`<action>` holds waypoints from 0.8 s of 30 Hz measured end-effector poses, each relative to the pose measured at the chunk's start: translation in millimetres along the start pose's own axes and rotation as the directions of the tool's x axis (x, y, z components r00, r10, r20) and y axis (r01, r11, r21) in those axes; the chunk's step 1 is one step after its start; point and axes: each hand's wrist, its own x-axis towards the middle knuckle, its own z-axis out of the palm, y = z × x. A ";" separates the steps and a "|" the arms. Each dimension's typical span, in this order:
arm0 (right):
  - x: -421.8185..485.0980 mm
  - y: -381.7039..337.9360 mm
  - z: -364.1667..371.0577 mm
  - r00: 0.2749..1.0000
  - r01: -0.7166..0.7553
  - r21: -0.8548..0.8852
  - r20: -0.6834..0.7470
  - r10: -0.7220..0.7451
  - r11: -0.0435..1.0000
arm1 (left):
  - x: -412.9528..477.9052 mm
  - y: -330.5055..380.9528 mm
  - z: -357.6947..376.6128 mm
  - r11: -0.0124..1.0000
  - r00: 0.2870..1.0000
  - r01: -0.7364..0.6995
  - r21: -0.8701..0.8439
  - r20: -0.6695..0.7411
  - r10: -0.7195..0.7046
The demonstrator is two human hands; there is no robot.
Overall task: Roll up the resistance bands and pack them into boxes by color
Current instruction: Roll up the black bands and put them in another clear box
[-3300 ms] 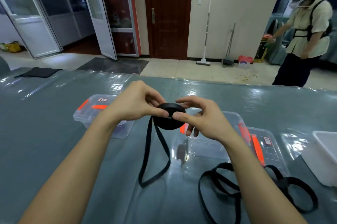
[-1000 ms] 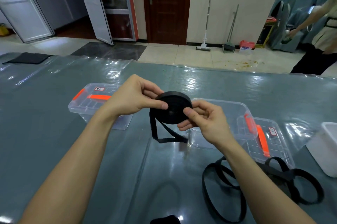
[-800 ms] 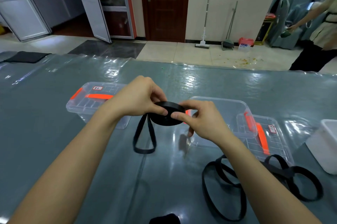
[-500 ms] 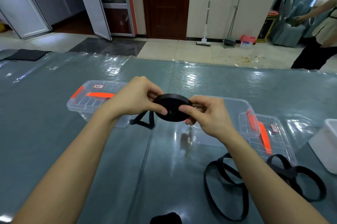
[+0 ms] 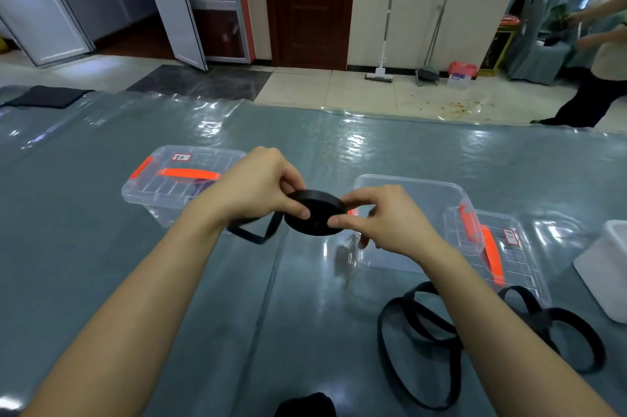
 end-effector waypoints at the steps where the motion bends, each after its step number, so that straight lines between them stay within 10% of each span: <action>1: 2.1 -2.5 3.1 1.000 0.021 -0.051 0.011 -0.021 0.998 | 1.2 7.0 0.0 0.992 1.000 -0.017 0.126 0.003 0.016; 11: 10.2 -21.3 13.1 0.999 0.025 -0.176 0.044 -0.017 0.984 | 10.2 22.5 2.4 0.909 0.995 -0.101 0.405 0.032 0.097; 16: 3.5 -11.7 -3.7 0.999 -0.030 0.177 0.033 0.025 0.984 | 2.7 -14.9 6.4 0.982 0.998 -0.009 -0.186 0.058 0.020; 24: -1.6 -7.4 -6.6 0.998 -0.049 0.408 0.042 0.035 0.912 | -6.9 -33.6 21.0 0.880 0.998 0.051 -0.473 -0.007 -0.061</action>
